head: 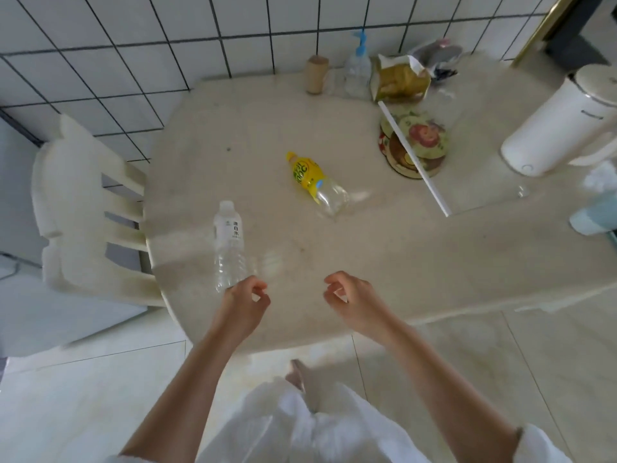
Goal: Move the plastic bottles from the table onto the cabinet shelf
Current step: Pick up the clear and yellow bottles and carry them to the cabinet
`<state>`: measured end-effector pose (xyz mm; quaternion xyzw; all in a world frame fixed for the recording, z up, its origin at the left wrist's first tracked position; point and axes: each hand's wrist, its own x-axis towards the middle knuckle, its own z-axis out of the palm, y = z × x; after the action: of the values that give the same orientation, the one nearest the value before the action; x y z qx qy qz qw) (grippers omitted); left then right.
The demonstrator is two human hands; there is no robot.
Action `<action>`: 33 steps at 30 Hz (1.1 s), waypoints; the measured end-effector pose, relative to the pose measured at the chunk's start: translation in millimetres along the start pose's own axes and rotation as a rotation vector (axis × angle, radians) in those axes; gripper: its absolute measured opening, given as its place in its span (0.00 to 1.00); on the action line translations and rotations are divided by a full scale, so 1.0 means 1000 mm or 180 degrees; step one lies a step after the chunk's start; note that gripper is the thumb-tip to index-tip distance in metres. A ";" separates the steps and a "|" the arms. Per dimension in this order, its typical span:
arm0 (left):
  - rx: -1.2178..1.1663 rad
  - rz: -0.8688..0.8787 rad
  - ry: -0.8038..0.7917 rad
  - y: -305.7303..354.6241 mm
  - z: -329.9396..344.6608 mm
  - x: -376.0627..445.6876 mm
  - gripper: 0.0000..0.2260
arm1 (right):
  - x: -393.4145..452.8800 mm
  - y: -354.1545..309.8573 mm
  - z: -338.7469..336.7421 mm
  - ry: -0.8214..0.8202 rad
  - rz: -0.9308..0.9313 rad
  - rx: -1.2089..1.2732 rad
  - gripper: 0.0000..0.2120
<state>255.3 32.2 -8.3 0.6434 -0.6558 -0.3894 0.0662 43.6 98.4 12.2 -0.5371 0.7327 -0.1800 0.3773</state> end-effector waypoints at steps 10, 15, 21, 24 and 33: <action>0.0371 -0.0624 0.0507 0.018 -0.036 0.097 0.29 | 0.141 -0.028 -0.049 0.0411 -0.0103 -0.0424 0.15; 0.0073 -0.1370 0.0491 0.016 -0.034 0.116 0.35 | 0.207 -0.032 -0.069 0.0303 0.0188 -0.0722 0.19; -0.0030 -0.1794 0.0587 0.012 -0.023 0.133 0.34 | 0.266 -0.031 -0.071 -0.0148 0.0473 -0.0991 0.23; -0.0025 -0.1970 0.0608 0.009 -0.019 0.138 0.33 | 0.284 -0.029 -0.067 -0.0370 0.0571 -0.1074 0.27; -0.0125 -0.2186 0.0746 0.006 -0.015 0.139 0.29 | 0.307 -0.026 -0.039 -0.0163 0.0933 -0.1266 0.34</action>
<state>237.1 -99.7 -52.0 0.8650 -0.3818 -0.3251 0.0187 -11.0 -199.3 -55.6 -0.4931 0.8140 0.0380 0.3047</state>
